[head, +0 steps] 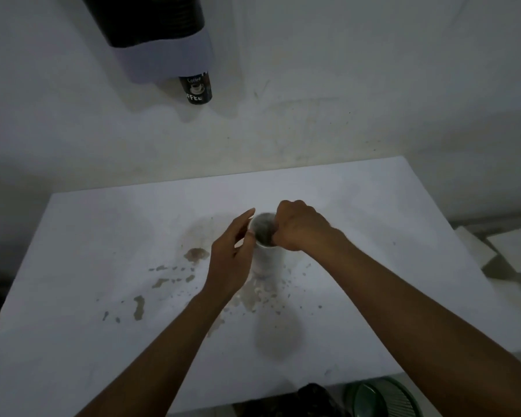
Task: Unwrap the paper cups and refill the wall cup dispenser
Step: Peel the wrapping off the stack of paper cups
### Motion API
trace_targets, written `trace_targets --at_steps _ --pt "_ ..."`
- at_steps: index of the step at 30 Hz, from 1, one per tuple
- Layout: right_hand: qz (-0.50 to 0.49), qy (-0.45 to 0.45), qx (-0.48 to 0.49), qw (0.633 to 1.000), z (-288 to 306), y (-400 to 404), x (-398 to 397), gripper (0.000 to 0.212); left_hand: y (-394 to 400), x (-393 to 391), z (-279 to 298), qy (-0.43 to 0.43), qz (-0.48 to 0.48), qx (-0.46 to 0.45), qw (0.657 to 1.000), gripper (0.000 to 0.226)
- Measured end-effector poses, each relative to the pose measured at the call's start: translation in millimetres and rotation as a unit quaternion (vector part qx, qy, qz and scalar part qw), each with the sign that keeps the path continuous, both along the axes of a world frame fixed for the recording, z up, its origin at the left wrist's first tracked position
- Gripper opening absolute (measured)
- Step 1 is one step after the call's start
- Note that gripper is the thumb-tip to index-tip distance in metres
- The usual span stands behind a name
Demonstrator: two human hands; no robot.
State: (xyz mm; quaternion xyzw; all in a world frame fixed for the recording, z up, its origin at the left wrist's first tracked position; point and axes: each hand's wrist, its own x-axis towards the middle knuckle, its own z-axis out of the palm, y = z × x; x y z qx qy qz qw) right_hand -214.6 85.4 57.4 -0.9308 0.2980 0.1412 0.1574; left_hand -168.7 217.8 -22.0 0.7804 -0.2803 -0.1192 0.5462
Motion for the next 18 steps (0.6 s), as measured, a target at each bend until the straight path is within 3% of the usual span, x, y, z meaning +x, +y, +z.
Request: trace_targets --at_steps 5,8,12,16,18 --pt "0.006 -0.014 -0.001 1.000 -0.6 4.5 3.3 0.016 2.1 3.1 7.4 -0.058 0.017 0.002 0.998 0.033" --pt "-0.007 -0.114 0.114 0.987 -3.3 -6.2 -6.0 0.014 4.8 11.0 8.6 -0.084 0.026 0.008 0.996 0.028" --pt "-0.102 -0.296 0.341 0.886 -0.8 -17.4 -20.9 0.010 5.7 21.0 11.8 -0.144 0.019 0.025 0.989 0.031" --pt "-0.176 -0.364 0.463 0.789 -3.1 -19.1 -27.0 0.015 -0.8 26.9 28.7 -0.229 0.015 0.018 0.973 0.014" --pt "-0.209 -0.393 0.507 0.738 -6.3 -17.9 -29.3 0.017 -3.4 28.0 41.5 -0.200 0.017 0.001 0.980 0.008"
